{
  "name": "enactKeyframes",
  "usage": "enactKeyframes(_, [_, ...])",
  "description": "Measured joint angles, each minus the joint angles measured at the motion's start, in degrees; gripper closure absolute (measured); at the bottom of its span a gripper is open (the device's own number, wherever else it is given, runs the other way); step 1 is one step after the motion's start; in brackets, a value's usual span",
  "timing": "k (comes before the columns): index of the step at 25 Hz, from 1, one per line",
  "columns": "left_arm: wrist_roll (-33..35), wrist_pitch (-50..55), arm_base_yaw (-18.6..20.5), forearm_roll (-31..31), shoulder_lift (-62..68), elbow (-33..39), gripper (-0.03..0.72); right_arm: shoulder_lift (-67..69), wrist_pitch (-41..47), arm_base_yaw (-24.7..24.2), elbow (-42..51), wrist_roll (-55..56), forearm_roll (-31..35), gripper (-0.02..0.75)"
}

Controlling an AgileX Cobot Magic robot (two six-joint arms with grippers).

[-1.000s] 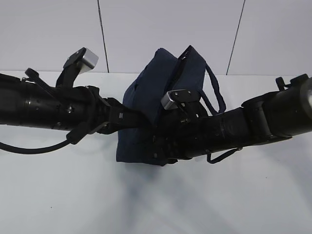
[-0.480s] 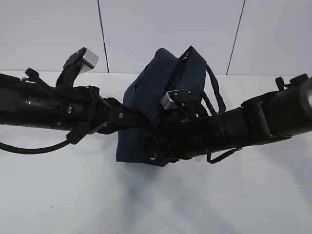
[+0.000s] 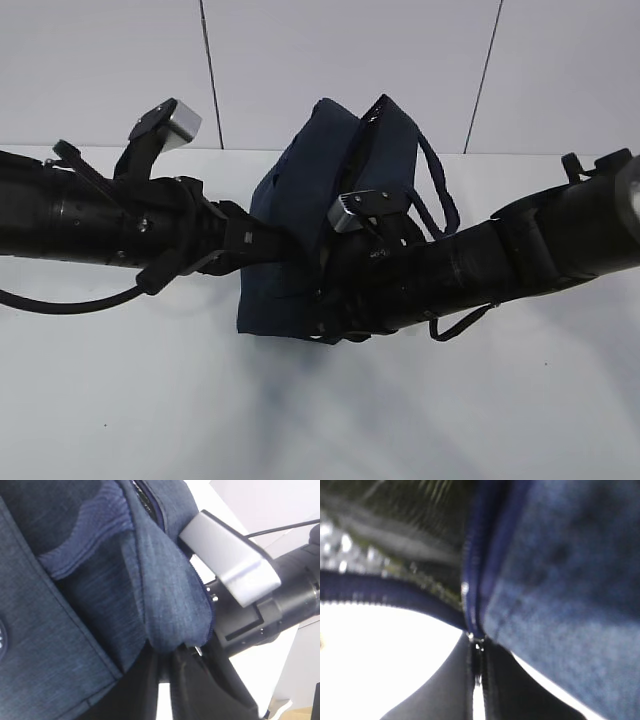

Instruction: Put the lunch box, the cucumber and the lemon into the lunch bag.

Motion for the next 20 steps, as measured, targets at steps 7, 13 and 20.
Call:
enactKeyframes(7, [0.0, -1.8, 0.0, 0.0, -0.2, 0.0, 0.679, 0.0, 2.0, 0.0, -0.2, 6.6, -7.4, 0.717])
enactKeyframes(13, [-0.1, -3.1, -0.1, 0.1, -0.3, 0.0, 0.680, -1.4, 2.3, 0.0, -0.2, 10.6, -12.6, 0.717])
enactKeyframes(20, [-0.1, -3.1, -0.1, -0.3, 1.6, -0.4, 0.680, -5.1, 2.3, 0.0, -0.2, 15.5, -19.5, 0.717])
